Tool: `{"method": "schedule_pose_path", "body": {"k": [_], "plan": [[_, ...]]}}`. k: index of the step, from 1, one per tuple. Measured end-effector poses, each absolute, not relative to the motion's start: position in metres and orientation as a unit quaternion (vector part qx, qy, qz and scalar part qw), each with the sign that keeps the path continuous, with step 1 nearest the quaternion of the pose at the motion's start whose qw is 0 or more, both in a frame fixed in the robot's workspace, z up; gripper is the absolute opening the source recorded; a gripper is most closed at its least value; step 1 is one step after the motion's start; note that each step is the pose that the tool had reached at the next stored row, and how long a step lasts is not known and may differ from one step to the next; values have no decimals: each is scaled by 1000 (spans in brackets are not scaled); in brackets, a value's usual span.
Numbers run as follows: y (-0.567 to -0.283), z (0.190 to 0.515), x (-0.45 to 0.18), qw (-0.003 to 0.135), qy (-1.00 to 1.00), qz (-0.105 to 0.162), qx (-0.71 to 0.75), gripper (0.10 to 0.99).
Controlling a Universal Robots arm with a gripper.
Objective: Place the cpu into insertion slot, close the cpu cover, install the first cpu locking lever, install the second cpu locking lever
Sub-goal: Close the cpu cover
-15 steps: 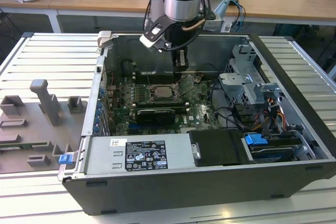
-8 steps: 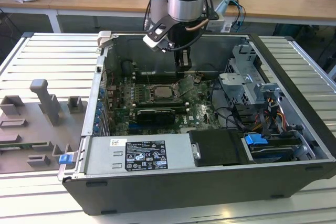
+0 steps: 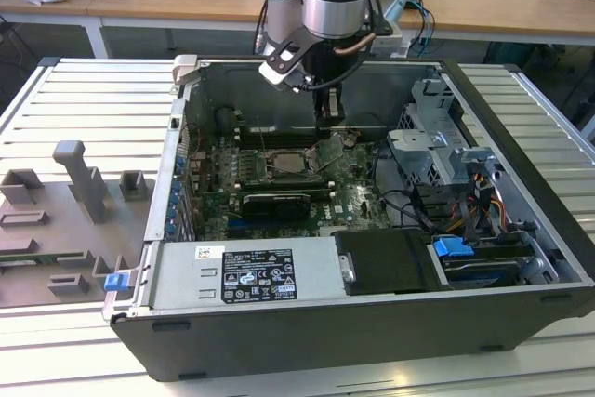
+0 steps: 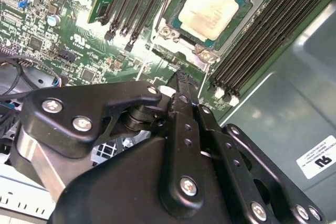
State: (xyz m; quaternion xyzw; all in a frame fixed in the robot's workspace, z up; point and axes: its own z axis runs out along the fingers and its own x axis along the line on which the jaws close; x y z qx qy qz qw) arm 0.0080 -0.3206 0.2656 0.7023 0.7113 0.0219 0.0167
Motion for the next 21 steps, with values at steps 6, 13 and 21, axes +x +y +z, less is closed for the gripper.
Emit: {"method": "schedule_pose_path", "body": {"k": [6,13,21], "plan": [[-321,264,30,17,711,22,702,106],[-320,262,47,16,715,21,699,106],[-319,256,58,16,719,21,694,106]]}}
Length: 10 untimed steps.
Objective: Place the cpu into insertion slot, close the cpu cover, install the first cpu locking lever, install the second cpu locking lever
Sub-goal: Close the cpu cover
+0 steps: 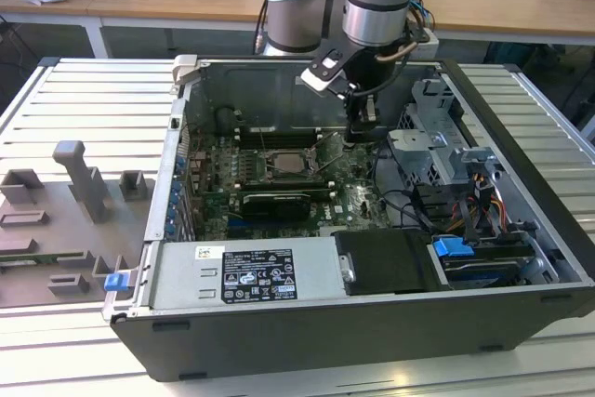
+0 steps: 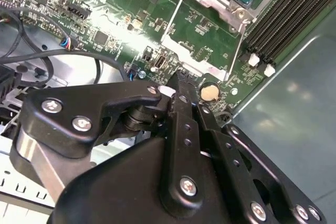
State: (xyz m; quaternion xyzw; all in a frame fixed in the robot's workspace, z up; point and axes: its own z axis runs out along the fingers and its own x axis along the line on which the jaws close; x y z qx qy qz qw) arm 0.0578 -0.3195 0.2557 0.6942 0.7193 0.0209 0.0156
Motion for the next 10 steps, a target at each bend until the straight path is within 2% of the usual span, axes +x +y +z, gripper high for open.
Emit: {"method": "schedule_pose_path", "body": {"k": [4,7,10], "plan": [[-319,250,58,13,720,18,694,106],[-319,250,58,-1,720,5,694,106],[-319,250,56,-5,720,2,694,106]]}}
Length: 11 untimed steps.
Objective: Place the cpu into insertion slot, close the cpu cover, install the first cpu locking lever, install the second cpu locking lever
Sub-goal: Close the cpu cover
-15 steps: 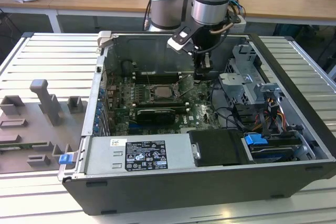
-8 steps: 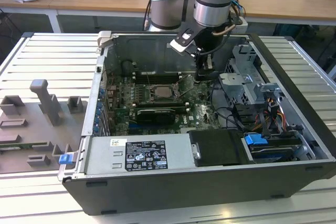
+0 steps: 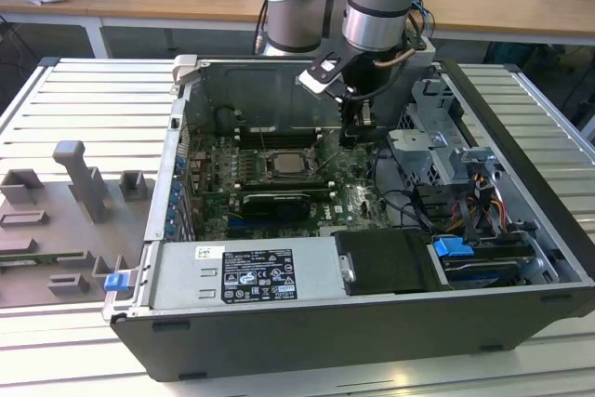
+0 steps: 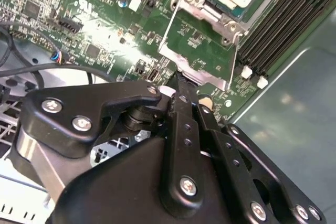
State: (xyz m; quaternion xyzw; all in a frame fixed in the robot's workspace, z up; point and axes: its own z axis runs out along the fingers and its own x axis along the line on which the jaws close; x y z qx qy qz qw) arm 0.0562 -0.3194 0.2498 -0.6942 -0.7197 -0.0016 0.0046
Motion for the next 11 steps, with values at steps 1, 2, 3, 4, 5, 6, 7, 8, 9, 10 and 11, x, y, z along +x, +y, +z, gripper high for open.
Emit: {"method": "schedule_pose_path", "body": {"k": [1,2,3,4,5,6,7,8,9,10,11], "plan": [[-319,250,55,5,-720,-1,-694,106],[-319,250,54,5,-720,-1,-694,106],[-319,250,53,5,-720,-1,-694,106],[-319,250,52,5,-720,-1,-694,106],[-319,250,50,5,-720,-1,-694,106],[-319,250,49,5,-720,-1,-694,106],[-319,250,47,5,-720,-1,-694,106],[-319,250,47,5,-720,-1,-694,106],[-319,250,46,5,-720,-1,-694,106],[-319,250,45,5,-720,-1,-694,106],[-319,250,43,5,-720,-1,-694,106]]}}
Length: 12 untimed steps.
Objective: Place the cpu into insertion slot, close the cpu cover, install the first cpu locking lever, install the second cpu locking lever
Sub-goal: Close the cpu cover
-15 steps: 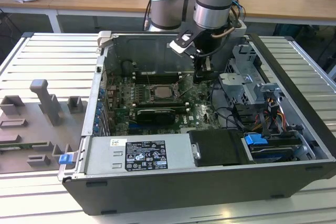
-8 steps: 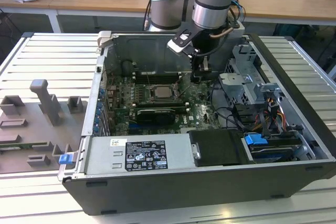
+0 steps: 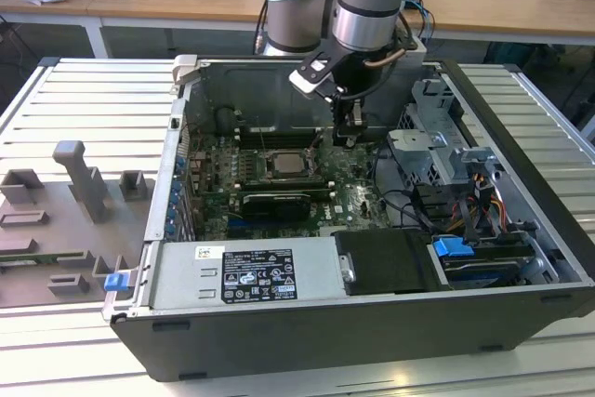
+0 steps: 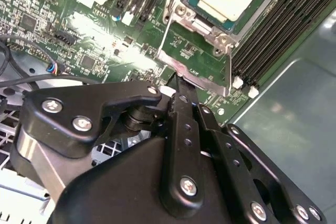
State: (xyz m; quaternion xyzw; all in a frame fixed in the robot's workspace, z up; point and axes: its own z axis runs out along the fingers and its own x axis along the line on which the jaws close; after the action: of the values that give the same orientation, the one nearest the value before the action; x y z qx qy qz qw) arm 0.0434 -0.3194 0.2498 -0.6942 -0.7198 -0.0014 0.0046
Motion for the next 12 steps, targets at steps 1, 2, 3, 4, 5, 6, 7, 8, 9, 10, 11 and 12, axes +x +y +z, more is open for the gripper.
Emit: {"method": "schedule_pose_path", "body": {"k": [1,2,3,4,5,6,7,8,9,10,11,12], "plan": [[-319,250,43,5,-720,-1,-694,106],[-319,250,42,5,-720,-1,-694,106],[-319,250,41,5,-720,-1,-694,106],[-319,250,40,5,-720,-1,-694,106],[-319,250,39,5,-720,-1,-694,106],[-319,250,38,5,-720,-1,-694,106],[-319,250,37,5,-720,-1,-694,106],[-319,250,36,5,-720,-1,-694,106],[-319,250,35,5,-720,-1,-694,106],[-319,250,33,5,-720,-1,-694,106],[-319,250,32,5,-720,-1,-694,106],[-319,250,31,5,-720,-1,-694,106]]}}
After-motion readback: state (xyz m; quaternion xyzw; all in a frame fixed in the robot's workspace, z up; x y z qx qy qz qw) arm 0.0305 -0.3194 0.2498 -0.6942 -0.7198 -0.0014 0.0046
